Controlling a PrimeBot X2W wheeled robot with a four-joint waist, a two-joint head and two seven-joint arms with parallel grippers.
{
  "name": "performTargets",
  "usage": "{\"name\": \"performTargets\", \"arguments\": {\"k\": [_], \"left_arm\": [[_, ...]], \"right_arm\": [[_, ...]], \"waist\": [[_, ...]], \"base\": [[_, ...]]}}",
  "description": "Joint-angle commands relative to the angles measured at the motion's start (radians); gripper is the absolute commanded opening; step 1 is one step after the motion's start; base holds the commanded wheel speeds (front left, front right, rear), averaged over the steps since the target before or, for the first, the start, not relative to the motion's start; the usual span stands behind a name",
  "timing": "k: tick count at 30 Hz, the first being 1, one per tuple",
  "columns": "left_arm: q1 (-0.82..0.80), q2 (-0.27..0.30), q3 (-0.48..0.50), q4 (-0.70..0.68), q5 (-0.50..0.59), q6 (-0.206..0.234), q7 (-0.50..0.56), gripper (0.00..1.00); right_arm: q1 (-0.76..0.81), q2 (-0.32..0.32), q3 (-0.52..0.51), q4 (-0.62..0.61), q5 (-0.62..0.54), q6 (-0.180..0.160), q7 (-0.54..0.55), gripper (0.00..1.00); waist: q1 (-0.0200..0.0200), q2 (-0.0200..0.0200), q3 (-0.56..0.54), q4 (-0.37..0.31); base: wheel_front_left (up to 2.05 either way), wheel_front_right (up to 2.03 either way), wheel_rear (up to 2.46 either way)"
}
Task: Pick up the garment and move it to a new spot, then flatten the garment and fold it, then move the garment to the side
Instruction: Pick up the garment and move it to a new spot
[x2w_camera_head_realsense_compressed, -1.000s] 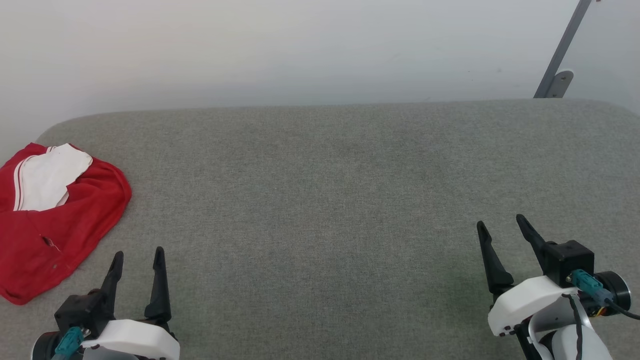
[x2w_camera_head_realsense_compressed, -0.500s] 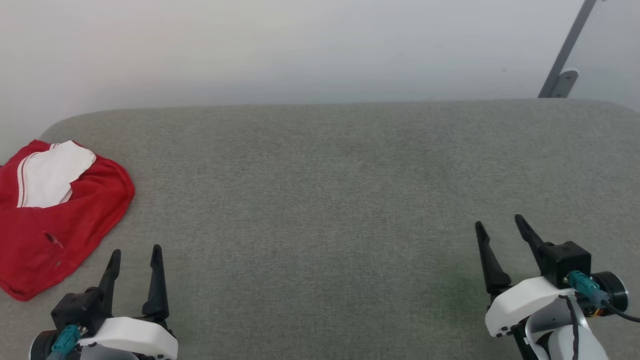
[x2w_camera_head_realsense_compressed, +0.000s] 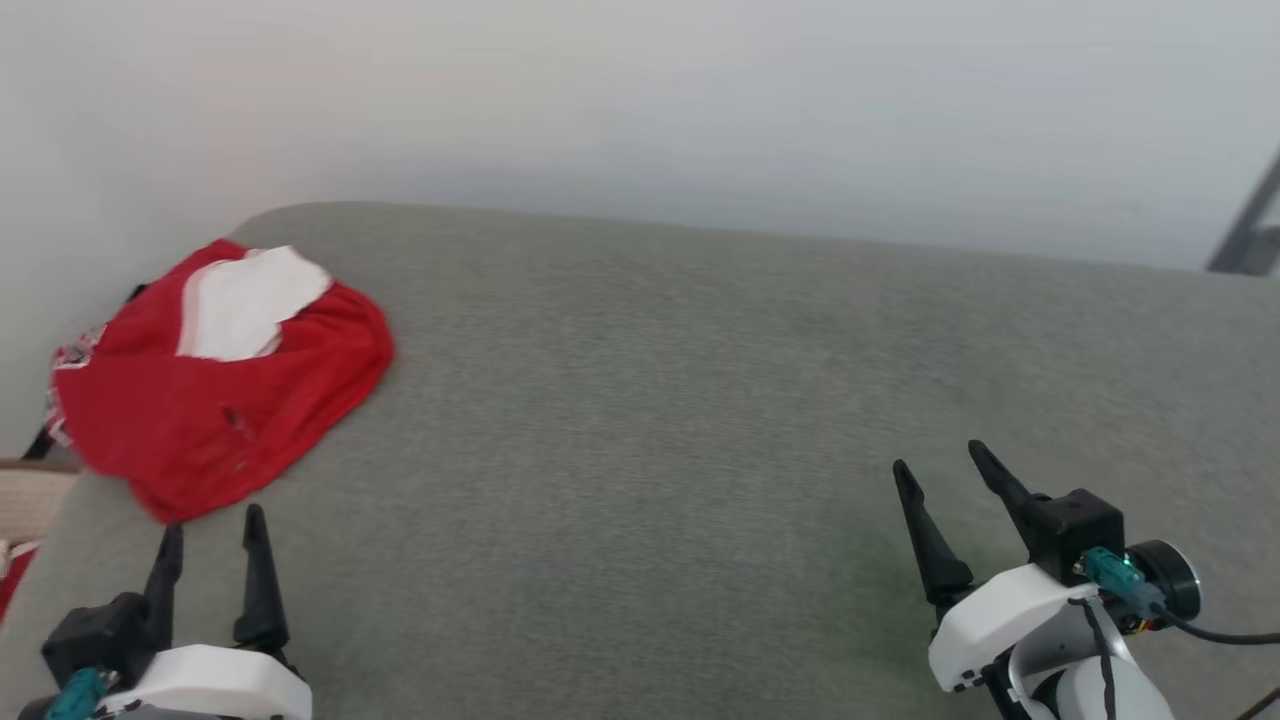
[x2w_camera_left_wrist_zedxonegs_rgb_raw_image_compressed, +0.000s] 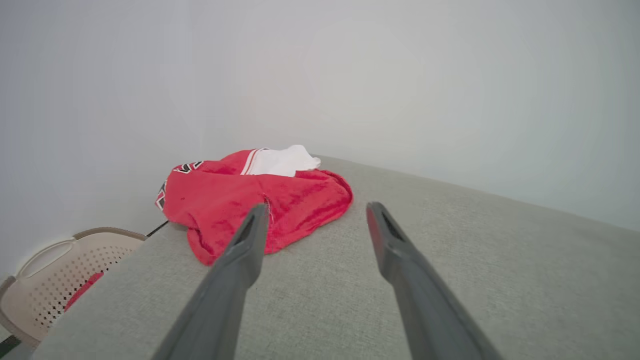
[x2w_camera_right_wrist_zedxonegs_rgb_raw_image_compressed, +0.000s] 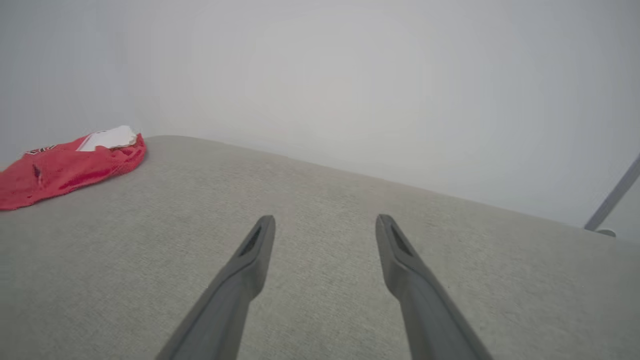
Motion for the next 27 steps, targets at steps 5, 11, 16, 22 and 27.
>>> {"name": "performTargets", "arguments": {"k": [5, 11, 16, 22, 27], "left_arm": [[0.025, 0.012, 0.016, -0.019, -0.008, 0.02, 0.007, 1.0], [0.055, 0.015, 0.026, -0.055, -0.014, 0.04, 0.02, 1.0], [0.064, 0.014, 0.026, -0.073, -0.02, 0.049, 0.03, 1.0], [0.076, 0.012, 0.016, -0.086, -0.027, 0.052, 0.04, 1.0], [0.061, 0.008, 0.013, -0.082, -0.036, 0.053, 0.047, 1.0]], "right_arm": [[-0.004, -0.002, 0.025, 0.008, 0.014, 0.0, -0.001, 1.0], [-0.014, 0.002, 0.055, 0.019, 0.023, 0.0, -0.008, 1.0], [-0.02, 0.004, 0.072, 0.025, 0.03, 0.0, -0.01, 1.0], [-0.019, 0.004, 0.067, 0.027, 0.029, 0.0, -0.008, 1.0], [-0.014, 0.004, 0.057, 0.022, 0.022, 0.0, -0.007, 1.0]], "waist": [[0.0, 0.0, -0.024, 0.099], [0.0, 0.0, -0.033, 0.165], [0.0, 0.0, -0.035, 0.203], [0.0, 0.0, -0.038, 0.234], [0.0, 0.0, -0.033, 0.246]], "base": [[0.0, 0.0, 0.0], [0.0, 0.0, 0.0], [0.0, 0.0, 0.0], [0.0, 0.0, 0.0], [0.0, 0.0, 0.0]]}}
